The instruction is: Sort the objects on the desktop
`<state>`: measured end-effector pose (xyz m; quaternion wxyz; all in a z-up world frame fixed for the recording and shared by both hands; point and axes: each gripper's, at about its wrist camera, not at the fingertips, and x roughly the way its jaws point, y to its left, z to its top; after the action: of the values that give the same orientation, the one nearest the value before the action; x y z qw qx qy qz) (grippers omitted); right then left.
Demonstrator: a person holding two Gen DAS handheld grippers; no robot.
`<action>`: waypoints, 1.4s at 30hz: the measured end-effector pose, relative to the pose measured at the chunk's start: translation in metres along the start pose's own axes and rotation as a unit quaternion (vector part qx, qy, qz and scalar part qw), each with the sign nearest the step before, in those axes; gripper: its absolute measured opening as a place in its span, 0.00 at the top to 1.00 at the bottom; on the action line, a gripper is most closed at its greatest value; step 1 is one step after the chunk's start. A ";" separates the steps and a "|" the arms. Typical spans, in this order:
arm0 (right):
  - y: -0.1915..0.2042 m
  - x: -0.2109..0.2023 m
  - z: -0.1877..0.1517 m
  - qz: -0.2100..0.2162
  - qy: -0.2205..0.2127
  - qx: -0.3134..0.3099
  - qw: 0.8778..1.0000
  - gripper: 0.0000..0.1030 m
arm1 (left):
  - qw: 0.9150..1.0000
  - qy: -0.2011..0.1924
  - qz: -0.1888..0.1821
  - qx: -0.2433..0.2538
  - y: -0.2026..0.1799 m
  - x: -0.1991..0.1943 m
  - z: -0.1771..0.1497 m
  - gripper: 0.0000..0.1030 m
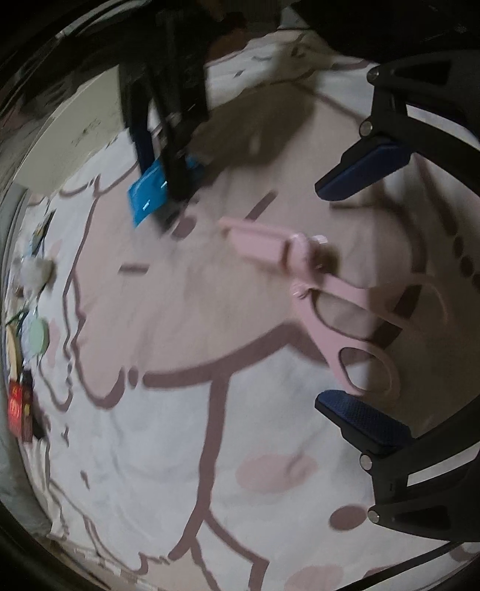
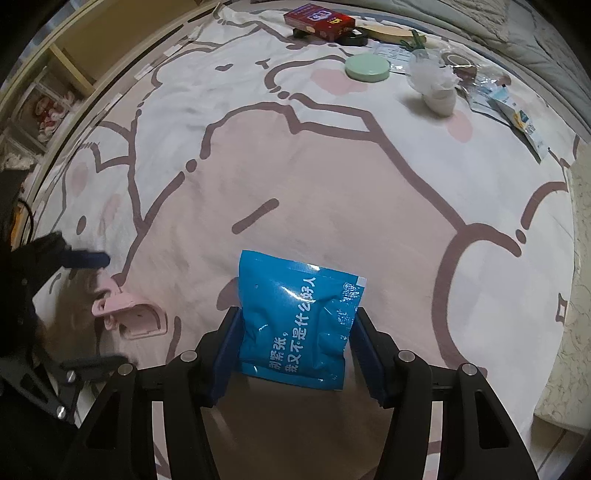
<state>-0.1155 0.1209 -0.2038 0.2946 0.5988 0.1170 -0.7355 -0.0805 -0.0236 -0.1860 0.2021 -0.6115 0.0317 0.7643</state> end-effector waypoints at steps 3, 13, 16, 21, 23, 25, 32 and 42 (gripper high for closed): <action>-0.003 -0.004 0.001 -0.001 0.001 0.006 1.000 0.42 | 0.999 0.016 -0.027 0.009 -0.012 -0.002 -0.005 0.00; -0.016 -0.015 -0.011 -0.005 0.001 0.004 1.000 0.42 | 0.998 -0.010 0.005 0.065 -0.059 -0.010 -0.005 0.01; -0.017 -0.016 -0.013 -0.005 0.001 0.004 1.000 0.43 | 0.998 -0.018 0.024 0.061 -0.054 -0.009 -0.003 0.02; -0.020 -0.019 -0.019 -0.016 0.005 -0.006 1.000 0.42 | 0.999 -0.007 0.036 0.020 -0.032 0.002 0.001 0.15; -0.022 -0.019 -0.023 -0.028 0.016 -0.017 0.999 0.42 | 0.999 -0.002 0.040 0.017 -0.029 0.006 0.002 0.19; -0.023 -0.019 -0.026 -0.040 0.020 -0.028 0.999 0.42 | 0.999 -0.001 0.049 0.023 -0.032 0.008 0.000 0.20; -0.031 -0.014 -0.033 -0.047 0.035 -0.030 0.998 0.42 | 0.998 0.008 0.048 0.043 -0.048 0.011 -0.006 0.27; -0.030 -0.013 -0.033 -0.062 0.032 -0.020 0.997 0.42 | 0.998 -0.007 0.052 0.037 -0.047 0.007 -0.011 0.51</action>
<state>-0.1047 0.1659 -0.2055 0.2570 0.6073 0.1780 -0.7304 -0.0549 0.0177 -0.1860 0.1845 -0.5959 0.0906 0.7763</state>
